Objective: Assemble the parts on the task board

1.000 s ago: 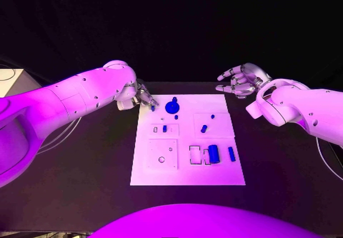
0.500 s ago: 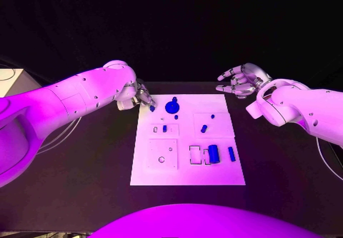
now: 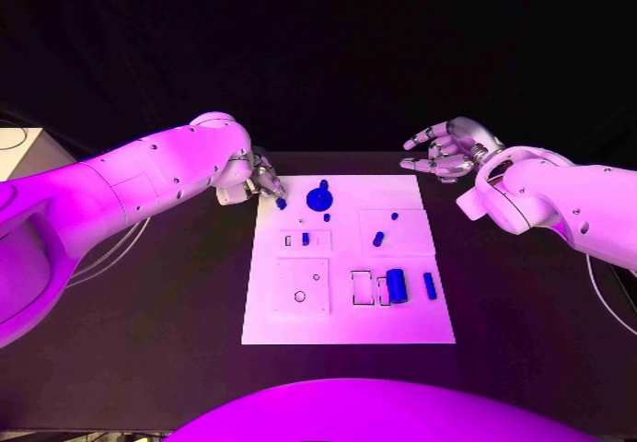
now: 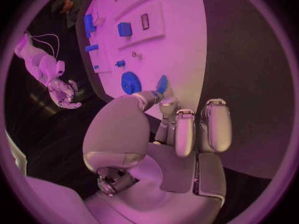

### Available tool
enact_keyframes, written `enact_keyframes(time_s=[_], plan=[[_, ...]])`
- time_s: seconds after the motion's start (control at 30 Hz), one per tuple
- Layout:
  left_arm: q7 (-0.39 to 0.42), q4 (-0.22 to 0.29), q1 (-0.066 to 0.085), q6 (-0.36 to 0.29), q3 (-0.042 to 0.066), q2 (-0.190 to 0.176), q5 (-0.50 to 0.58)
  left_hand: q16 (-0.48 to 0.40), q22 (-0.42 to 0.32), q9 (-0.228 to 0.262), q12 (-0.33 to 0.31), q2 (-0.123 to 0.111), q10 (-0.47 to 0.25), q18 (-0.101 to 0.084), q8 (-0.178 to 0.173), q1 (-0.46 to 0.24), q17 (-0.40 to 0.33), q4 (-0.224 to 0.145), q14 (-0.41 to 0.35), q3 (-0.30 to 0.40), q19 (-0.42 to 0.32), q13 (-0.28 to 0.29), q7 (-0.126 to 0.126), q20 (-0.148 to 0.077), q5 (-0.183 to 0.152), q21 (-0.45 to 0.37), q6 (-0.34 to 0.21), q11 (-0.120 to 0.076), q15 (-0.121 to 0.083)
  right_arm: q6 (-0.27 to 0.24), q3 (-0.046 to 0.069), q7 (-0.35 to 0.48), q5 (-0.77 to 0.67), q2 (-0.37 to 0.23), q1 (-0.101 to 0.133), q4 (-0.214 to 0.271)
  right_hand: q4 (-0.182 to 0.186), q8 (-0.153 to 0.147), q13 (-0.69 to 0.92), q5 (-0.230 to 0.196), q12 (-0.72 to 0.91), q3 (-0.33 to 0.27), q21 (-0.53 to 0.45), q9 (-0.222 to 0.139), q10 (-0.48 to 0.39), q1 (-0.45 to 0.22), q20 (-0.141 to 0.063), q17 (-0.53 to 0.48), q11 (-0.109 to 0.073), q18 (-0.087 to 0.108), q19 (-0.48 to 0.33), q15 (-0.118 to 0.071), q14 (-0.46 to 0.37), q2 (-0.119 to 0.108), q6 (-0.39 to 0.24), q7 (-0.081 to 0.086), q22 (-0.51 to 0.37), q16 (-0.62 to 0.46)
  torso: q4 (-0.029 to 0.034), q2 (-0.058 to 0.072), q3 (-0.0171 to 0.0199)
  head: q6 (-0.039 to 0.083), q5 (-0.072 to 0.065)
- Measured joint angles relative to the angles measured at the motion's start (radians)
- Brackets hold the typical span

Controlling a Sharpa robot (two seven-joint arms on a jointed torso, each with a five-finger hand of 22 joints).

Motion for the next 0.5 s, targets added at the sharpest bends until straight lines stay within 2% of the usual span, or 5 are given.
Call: enact_keyframes(time_s=[0.17,0.5], plan=[[0.001,0.006,0.000,-0.002,0.000,-0.005,0.013,0.004,0.000,0.008,0.000,-0.001,0.002,0.000,0.009,-0.001,0.000,-0.025,0.000,0.039,0.000,0.000,0.002,0.000,-0.004,0.000,-0.001,-0.002,0.000,0.000,0.000,0.000,0.000,0.000,0.000,0.000,0.000,0.000,0.000,0.000,0.000,0.000,0.000,0.000,0.000,0.000,0.000,0.000,0.000,0.000,0.000,0.000,0.000,0.000,0.000,0.000,0.000,0.000,0.0001,0.000,0.0000,0.000,0.000],[0.003,0.018,0.000,-0.013,0.000,-0.011,0.030,0.008,0.000,0.011,0.000,-0.001,0.004,0.000,0.017,-0.001,0.000,-0.024,0.000,0.043,0.004,0.003,0.002,-0.004,-0.008,0.000,-0.001,-0.003,0.000,0.000,0.000,0.000,0.000,0.001,0.000,-0.001,0.000,0.000,0.000,0.000,0.000,0.000,0.000,0.000,0.000,0.000,0.000,0.000,0.000,0.000,0.000,0.000,0.000,0.000,0.000,0.000,0.000,0.000,0.0005,-0.001,0.0000,0.000,0.001]])
